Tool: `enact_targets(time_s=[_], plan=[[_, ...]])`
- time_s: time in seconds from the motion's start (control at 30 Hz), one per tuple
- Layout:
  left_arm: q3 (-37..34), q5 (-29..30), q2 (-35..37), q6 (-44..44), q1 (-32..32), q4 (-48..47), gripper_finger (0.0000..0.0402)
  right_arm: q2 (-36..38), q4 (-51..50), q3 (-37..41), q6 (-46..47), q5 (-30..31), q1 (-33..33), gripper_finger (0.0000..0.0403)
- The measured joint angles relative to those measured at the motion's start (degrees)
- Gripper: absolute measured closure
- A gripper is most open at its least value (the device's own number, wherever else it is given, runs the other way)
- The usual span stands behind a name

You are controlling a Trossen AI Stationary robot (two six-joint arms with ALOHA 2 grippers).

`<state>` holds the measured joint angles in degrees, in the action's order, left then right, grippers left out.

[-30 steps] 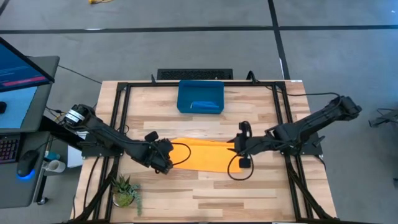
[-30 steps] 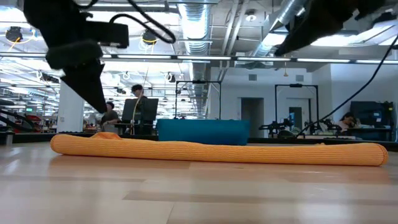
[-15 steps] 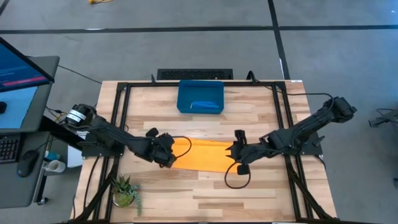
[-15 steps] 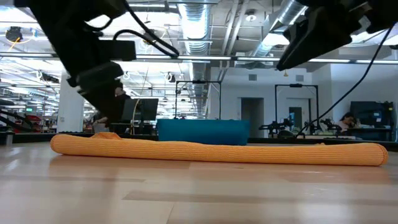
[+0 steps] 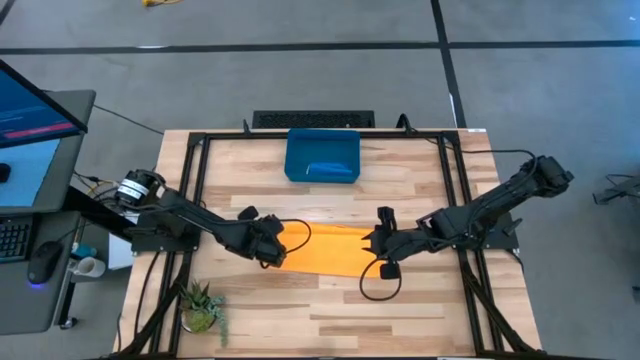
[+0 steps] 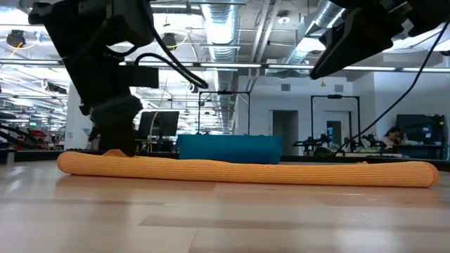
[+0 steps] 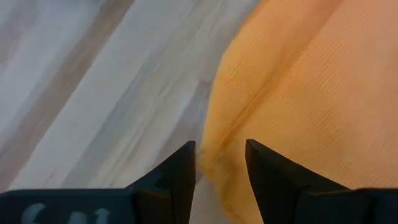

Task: Roll microfiber towels into tight, uniform cylinder then place into a basket
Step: Fold the orange microfiber towel

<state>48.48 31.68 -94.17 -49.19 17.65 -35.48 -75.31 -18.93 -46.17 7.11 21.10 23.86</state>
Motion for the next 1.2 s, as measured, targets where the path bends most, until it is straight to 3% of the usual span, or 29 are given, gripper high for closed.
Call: enact_targets(time_s=[0.57, 0.73, 1.03, 1.2], plan=[[0.01, -2.96, -2.58, 0.31, -0.92, 0.48, 0.0272, 0.0, 0.23, 0.0, -0.04, -0.01, 0.0, 0.027], [0.12, -2.89, -2.45, 0.7, -0.64, 0.32, 0.0302, 0.0, 0.24, 0.0, -0.07, -0.01, 0.0, 0.0269], [0.79, -2.38, -2.43, 1.43, 0.77, 0.39, 0.039, 0.0, 0.21, 0.0, -0.09, -0.01, 0.0, 0.027], [3.32, -1.86, -2.42, 3.1, 1.76, 0.03, 0.0391, 0.0, 0.19, 0.0, -0.11, -0.01, 0.0, 0.027]])
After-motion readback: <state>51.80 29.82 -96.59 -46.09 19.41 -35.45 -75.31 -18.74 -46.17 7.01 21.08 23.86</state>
